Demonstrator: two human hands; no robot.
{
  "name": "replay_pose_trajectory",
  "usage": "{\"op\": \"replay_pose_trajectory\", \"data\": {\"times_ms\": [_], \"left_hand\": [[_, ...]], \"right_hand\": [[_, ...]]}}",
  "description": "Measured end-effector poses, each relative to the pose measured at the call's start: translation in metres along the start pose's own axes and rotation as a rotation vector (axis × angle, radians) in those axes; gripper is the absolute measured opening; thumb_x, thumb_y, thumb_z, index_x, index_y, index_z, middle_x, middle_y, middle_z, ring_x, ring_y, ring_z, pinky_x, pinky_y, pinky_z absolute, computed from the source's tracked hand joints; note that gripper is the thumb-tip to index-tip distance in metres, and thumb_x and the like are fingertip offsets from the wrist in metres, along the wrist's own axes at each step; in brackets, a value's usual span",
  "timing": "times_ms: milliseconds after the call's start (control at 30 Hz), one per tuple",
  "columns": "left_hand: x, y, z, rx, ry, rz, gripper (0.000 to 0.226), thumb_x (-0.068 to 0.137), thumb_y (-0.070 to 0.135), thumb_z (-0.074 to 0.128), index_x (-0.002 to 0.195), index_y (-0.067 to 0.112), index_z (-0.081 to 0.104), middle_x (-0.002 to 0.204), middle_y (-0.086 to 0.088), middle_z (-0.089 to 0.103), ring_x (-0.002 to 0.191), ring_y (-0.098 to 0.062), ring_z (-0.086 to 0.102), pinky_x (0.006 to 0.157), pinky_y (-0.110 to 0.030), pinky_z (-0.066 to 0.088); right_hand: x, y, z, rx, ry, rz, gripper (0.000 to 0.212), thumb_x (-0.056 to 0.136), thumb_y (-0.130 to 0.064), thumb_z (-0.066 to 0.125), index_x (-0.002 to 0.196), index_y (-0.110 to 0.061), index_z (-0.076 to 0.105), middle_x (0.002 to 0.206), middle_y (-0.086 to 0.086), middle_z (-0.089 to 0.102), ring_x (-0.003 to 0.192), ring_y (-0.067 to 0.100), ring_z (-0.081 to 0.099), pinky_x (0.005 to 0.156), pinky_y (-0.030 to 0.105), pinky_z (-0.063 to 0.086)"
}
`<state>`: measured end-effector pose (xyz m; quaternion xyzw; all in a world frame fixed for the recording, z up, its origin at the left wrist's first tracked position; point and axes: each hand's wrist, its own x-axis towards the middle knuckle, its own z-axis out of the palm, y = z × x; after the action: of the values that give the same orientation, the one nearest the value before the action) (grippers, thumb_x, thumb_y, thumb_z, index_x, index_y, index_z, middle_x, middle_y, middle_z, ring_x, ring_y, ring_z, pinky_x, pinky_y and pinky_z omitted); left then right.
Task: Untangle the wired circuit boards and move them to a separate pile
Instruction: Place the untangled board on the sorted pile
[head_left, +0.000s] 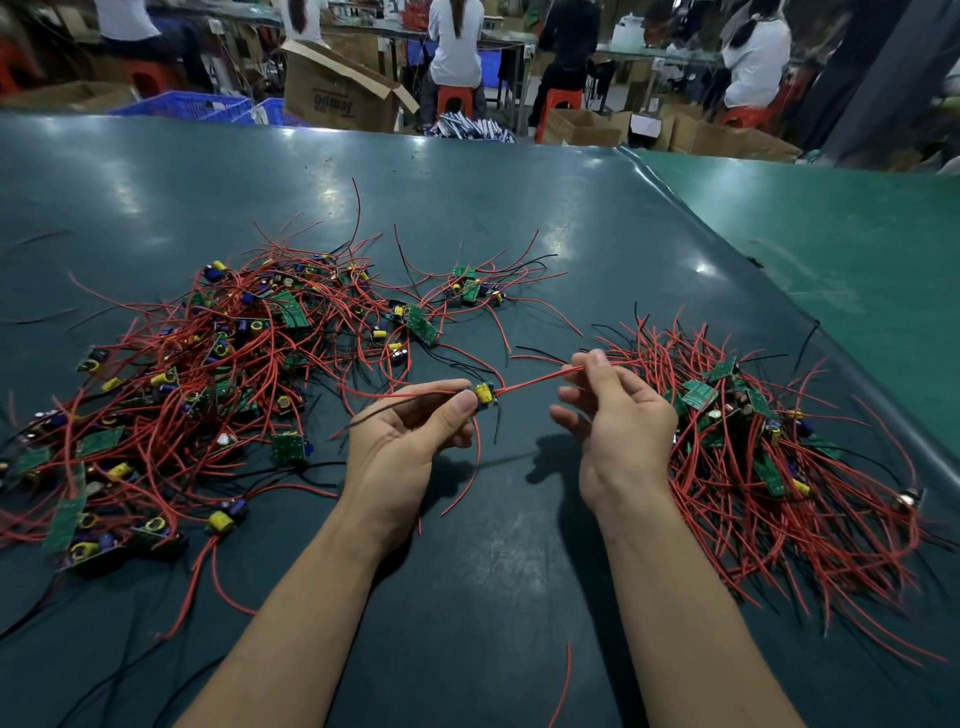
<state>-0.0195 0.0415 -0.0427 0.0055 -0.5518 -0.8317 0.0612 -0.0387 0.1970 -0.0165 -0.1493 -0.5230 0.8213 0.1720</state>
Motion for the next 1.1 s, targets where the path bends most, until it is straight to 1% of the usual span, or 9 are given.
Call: {"op": "replay_pose_trajectory", "data": {"times_ms": [267, 400, 500, 567, 633, 733, 900, 1033, 1100], "left_hand": [[-0.002, 0.0, -0.002, 0.005, -0.132, -0.032, 0.02, 0.067, 0.021, 0.079, 0.086, 0.013, 0.079, 0.081, -0.01, 0.072, 0.061, -0.014, 0.058, 0.063, -0.019, 0.051], [-0.002, 0.001, 0.0, -0.024, -0.078, -0.043, 0.022, 0.065, 0.022, 0.08, 0.085, 0.012, 0.079, 0.081, -0.01, 0.073, 0.061, -0.014, 0.06, 0.062, -0.019, 0.051], [0.001, 0.002, 0.0, -0.107, 0.029, -0.053, 0.014, 0.067, 0.016, 0.074, 0.08, 0.012, 0.079, 0.078, -0.006, 0.074, 0.059, -0.011, 0.063, 0.059, -0.018, 0.053], [0.001, 0.003, -0.001, -0.101, 0.039, -0.064, 0.014, 0.067, 0.017, 0.074, 0.08, 0.014, 0.08, 0.078, -0.005, 0.074, 0.06, -0.011, 0.064, 0.058, -0.019, 0.053], [-0.001, 0.004, -0.001, -0.071, 0.001, -0.089, 0.018, 0.067, 0.018, 0.076, 0.083, 0.013, 0.079, 0.08, -0.006, 0.074, 0.061, -0.011, 0.065, 0.058, -0.019, 0.054], [-0.003, 0.005, -0.001, -0.039, -0.026, -0.1, 0.02, 0.067, 0.022, 0.077, 0.085, 0.013, 0.079, 0.081, -0.008, 0.074, 0.061, -0.012, 0.065, 0.059, -0.02, 0.054], [0.0, 0.001, 0.003, 0.03, 0.077, -0.051, 0.019, 0.072, 0.024, 0.072, 0.086, 0.013, 0.078, 0.085, -0.011, 0.076, 0.067, -0.018, 0.069, 0.063, -0.024, 0.057], [-0.002, 0.0, 0.003, 0.16, 0.05, -0.003, 0.023, 0.073, 0.03, 0.073, 0.088, 0.014, 0.079, 0.084, -0.009, 0.076, 0.075, -0.019, 0.071, 0.07, -0.032, 0.06], [-0.002, -0.001, 0.003, 0.195, 0.082, 0.061, 0.017, 0.075, 0.029, 0.072, 0.084, 0.017, 0.079, 0.083, -0.004, 0.077, 0.075, -0.014, 0.071, 0.069, -0.026, 0.058]], "right_hand": [[0.005, -0.001, 0.003, 0.165, 0.036, 0.118, 0.042, 0.101, -0.023, 0.05, 0.06, -0.016, 0.044, 0.046, -0.004, 0.044, 0.038, 0.01, 0.038, 0.036, 0.018, 0.031], [0.003, -0.002, -0.001, 0.126, 0.033, 0.104, 0.041, 0.098, -0.038, 0.053, 0.068, -0.012, 0.059, 0.052, -0.002, 0.058, 0.039, 0.008, 0.048, 0.036, 0.018, 0.039], [-0.003, -0.003, 0.001, -0.008, -0.177, 0.18, 0.038, 0.083, -0.048, 0.061, 0.09, -0.012, 0.066, 0.067, -0.003, 0.068, 0.048, 0.009, 0.059, 0.039, 0.018, 0.045], [-0.011, -0.001, 0.006, -0.147, -0.365, 0.26, 0.036, 0.077, -0.044, 0.067, 0.093, -0.012, 0.067, 0.075, -0.002, 0.071, 0.054, 0.011, 0.064, 0.041, 0.019, 0.047], [-0.019, 0.004, 0.01, -0.218, -0.469, 0.267, 0.018, 0.085, -0.028, 0.069, 0.087, -0.011, 0.068, 0.075, 0.002, 0.072, 0.056, 0.013, 0.066, 0.043, 0.02, 0.048], [-0.022, 0.006, 0.012, -0.235, -0.437, 0.206, 0.012, 0.09, -0.017, 0.067, 0.081, -0.01, 0.07, 0.069, 0.002, 0.071, 0.053, 0.012, 0.064, 0.042, 0.019, 0.047], [-0.021, 0.007, 0.012, -0.283, -0.424, 0.217, 0.018, 0.092, -0.024, 0.066, 0.081, -0.01, 0.069, 0.072, 0.005, 0.071, 0.053, 0.013, 0.064, 0.041, 0.021, 0.047], [-0.023, 0.009, 0.012, -0.317, -0.476, 0.246, 0.016, 0.088, -0.025, 0.07, 0.082, -0.011, 0.067, 0.067, 0.004, 0.069, 0.051, 0.013, 0.062, 0.042, 0.022, 0.048], [-0.022, 0.01, 0.013, -0.316, -0.47, 0.186, 0.014, 0.087, -0.022, 0.072, 0.08, -0.01, 0.07, 0.064, 0.004, 0.068, 0.051, 0.014, 0.062, 0.043, 0.022, 0.048]]}}
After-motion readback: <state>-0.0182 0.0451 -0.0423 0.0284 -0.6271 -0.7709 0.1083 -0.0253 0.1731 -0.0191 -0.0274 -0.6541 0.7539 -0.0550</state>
